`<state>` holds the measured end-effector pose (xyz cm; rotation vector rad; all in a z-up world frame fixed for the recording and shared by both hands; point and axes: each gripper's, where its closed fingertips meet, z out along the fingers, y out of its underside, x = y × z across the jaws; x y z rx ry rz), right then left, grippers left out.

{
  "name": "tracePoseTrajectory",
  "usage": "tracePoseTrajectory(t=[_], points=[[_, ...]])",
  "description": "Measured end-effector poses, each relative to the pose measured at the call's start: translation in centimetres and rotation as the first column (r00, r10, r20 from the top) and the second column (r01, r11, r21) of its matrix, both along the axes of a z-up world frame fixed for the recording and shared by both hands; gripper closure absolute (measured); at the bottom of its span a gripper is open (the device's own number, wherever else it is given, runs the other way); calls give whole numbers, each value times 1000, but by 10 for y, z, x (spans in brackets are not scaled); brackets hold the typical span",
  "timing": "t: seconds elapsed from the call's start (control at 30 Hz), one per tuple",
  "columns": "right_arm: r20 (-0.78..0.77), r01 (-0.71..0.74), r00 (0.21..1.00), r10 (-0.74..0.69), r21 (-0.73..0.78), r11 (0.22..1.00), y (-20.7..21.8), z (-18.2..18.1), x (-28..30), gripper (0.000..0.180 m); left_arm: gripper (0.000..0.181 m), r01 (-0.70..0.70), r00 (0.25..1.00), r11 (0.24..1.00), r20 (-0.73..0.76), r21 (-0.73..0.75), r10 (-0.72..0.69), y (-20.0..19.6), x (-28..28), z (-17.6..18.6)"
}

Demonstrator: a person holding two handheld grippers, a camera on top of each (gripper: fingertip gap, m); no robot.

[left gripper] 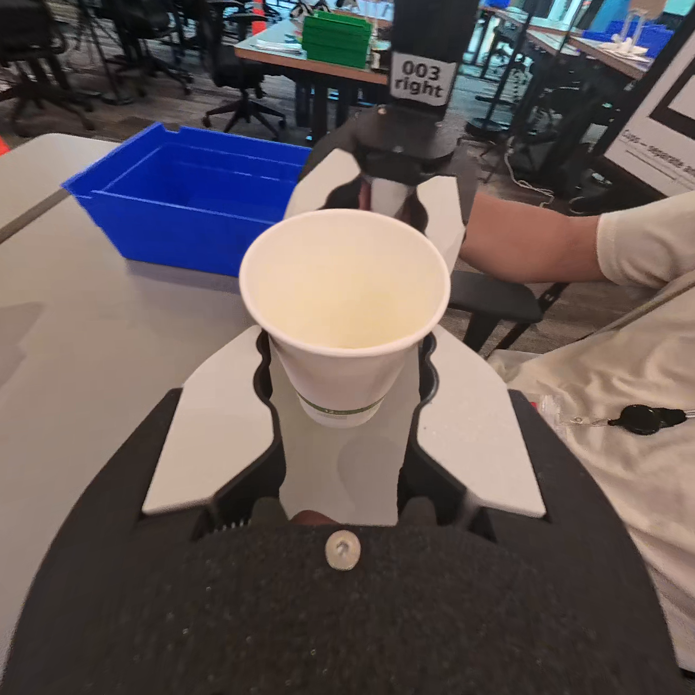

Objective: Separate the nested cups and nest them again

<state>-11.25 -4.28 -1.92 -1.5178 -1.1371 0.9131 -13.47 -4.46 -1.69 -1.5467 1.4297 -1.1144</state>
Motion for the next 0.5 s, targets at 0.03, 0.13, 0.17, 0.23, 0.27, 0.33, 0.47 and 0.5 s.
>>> tracePoseTrajectory(t=[0.03, 0.13, 0.17, 0.23, 0.27, 0.33, 0.47, 0.5], points=[[-22, -16, 1000, 16, -17, 1000, -1, 1, -1, 98, 104, 13, 1000, 1000, -4, -2, -13, -2, 5, -1], [-54, -6, 999, 5, -22, 1000, 0, -3, 2, 103, 103, 17, 999, 1000, -31, 2, -17, -3, 16, -7], [-67, -6, 998, 5, -22, 1000, -1, -4, 3, 103, 103, 16, 999, 1000, -33, -4, -16, -3, 17, -8], [-80, 1, 997, -4, -33, 999, -1, -7, 6, 105, 103, 8, 999, 1000, -31, -12, -9, -4, 21, -9], [-85, 7, 996, -9, -30, 1000, -1, -8, 8, 105, 104, -4, 1000, 1000, -28, -8, 4, -4, 22, -9], [-99, 47, 994, -48, -10, 999, 1, -6, 14, 105, 108, -54, 998, 999, -14, 8, 54, -3, 21, -8], [-163, 162, 974, -157, 15, 987, 1, 5, 43, 105, 109, -262, 958, 965, 125, 12, 259, 3, 1, 2], [-181, 211, 962, -204, 17, 977, 1, 7, 55, 105, 108, -352, 926, 936, 146, -2, 348, 8, -7, -2]])
